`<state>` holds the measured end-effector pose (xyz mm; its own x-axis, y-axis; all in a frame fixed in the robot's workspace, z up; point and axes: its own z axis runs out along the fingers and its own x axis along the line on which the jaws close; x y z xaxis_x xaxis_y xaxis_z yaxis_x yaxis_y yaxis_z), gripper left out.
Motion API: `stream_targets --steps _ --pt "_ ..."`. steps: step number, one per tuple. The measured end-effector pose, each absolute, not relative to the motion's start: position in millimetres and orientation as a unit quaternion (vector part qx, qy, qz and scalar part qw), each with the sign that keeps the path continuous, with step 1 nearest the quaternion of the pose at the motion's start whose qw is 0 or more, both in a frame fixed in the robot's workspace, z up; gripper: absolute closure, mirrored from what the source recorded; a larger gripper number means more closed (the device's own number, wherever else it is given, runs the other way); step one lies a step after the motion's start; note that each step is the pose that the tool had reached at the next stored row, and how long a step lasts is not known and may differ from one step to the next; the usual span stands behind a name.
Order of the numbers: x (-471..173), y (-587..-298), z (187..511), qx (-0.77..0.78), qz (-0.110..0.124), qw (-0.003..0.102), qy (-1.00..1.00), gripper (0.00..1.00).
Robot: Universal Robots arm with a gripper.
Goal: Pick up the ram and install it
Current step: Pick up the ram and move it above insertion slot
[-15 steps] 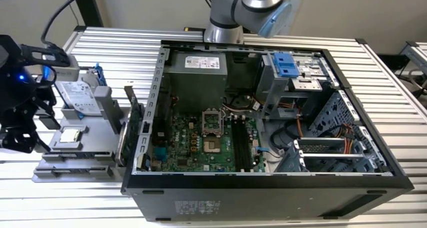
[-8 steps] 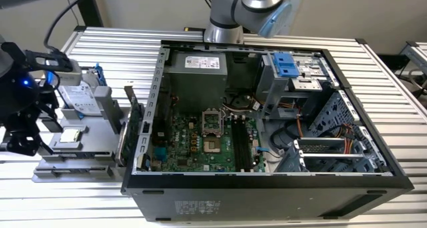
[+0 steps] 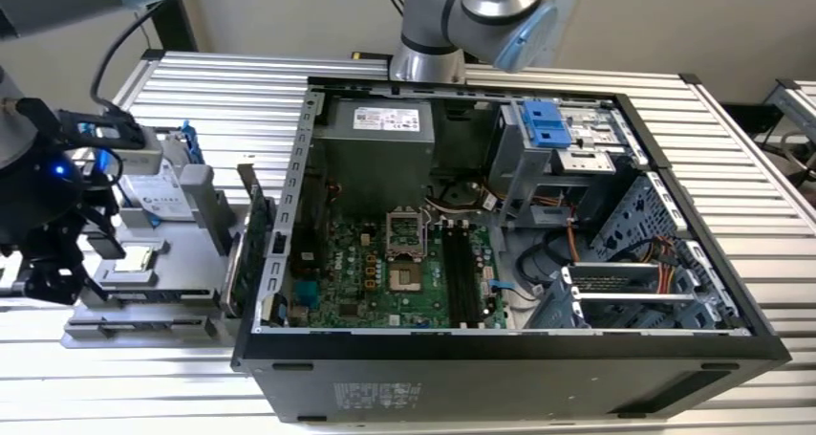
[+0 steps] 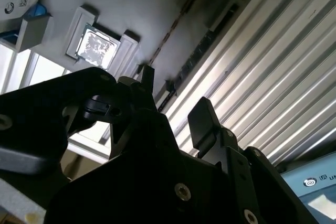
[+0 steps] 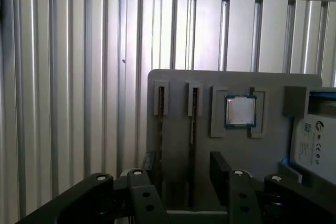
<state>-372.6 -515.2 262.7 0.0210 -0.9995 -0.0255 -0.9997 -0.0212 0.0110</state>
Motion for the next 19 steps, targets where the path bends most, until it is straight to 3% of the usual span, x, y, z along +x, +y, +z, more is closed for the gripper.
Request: stream_targets --steps 19 --pt "-370.5 -530.4 233.0 -0.714 0.015 0.003 0.700 0.00"
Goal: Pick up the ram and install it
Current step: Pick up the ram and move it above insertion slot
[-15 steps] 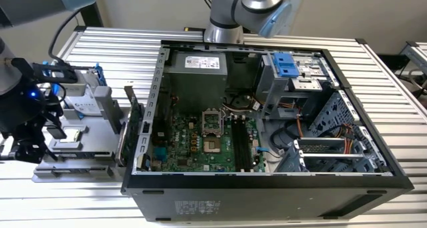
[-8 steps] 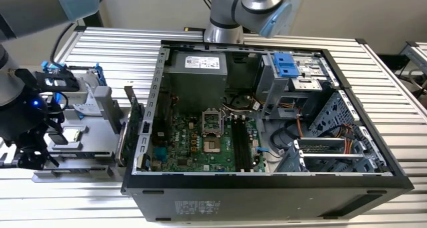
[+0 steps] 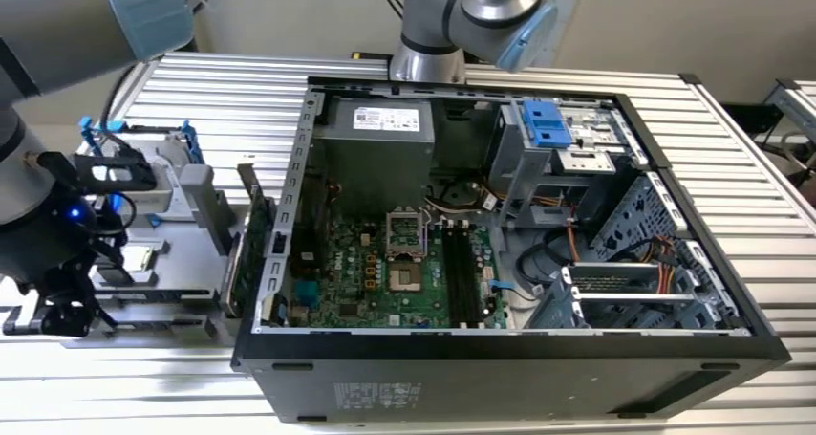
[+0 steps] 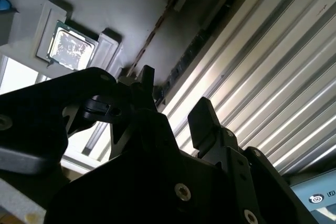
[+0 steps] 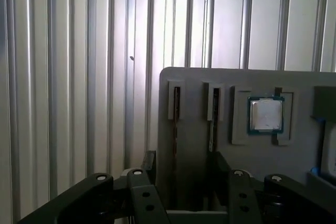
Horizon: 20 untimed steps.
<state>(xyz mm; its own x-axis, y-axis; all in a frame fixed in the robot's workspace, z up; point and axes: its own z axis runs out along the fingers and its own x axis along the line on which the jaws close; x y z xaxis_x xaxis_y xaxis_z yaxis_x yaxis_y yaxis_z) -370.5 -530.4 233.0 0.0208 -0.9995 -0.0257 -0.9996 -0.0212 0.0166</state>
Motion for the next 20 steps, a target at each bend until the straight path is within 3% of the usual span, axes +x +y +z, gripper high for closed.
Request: stream_targets --steps 20 --pt "-371.4 -530.7 212.5 -0.708 0.009 -0.003 0.706 0.00"
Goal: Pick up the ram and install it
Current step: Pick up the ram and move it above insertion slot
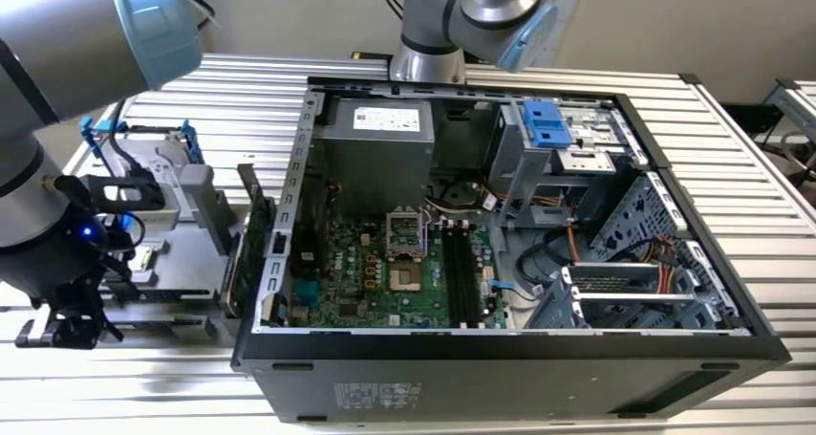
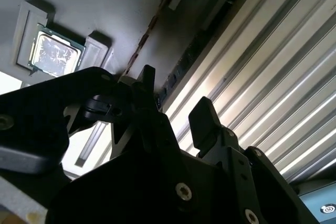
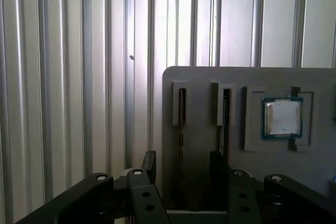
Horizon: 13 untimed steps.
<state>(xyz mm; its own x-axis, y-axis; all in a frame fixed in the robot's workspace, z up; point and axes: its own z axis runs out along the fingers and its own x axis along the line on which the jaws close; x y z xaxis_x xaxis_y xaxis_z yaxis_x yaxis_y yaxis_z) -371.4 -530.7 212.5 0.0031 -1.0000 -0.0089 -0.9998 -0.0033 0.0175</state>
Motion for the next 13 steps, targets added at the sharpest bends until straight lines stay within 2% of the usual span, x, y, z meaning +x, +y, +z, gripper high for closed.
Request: stream_targets --steps 13 --pt "-375.6 -530.7 197.5 0.710 -0.009 0.004 -0.705 0.00"
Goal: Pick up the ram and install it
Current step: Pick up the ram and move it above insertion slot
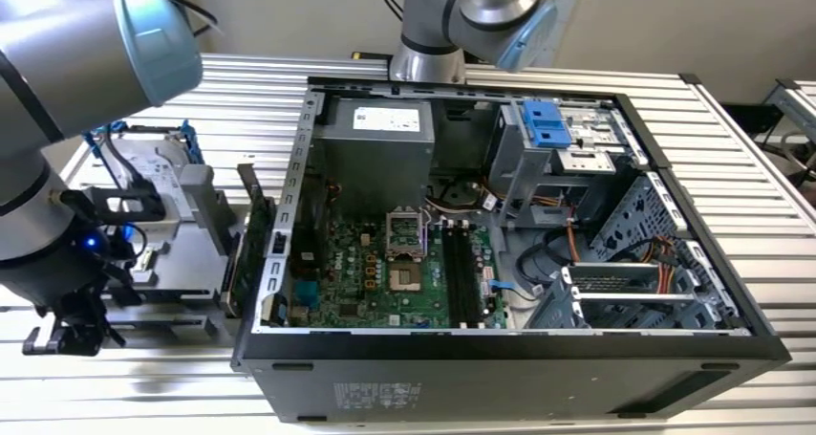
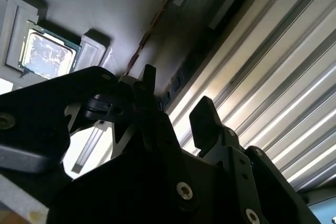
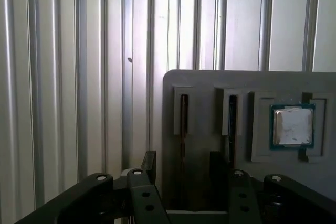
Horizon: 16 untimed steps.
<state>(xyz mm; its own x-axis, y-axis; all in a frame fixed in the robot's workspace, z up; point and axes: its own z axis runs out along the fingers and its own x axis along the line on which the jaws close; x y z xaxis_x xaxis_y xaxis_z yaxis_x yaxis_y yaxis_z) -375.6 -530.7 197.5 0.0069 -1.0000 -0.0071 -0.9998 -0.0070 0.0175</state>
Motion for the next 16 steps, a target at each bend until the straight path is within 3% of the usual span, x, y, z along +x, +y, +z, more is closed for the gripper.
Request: stream_targets --steps 16 --pt "-375.8 -529.2 191.5 0.713 -0.009 0.004 -0.701 0.00"
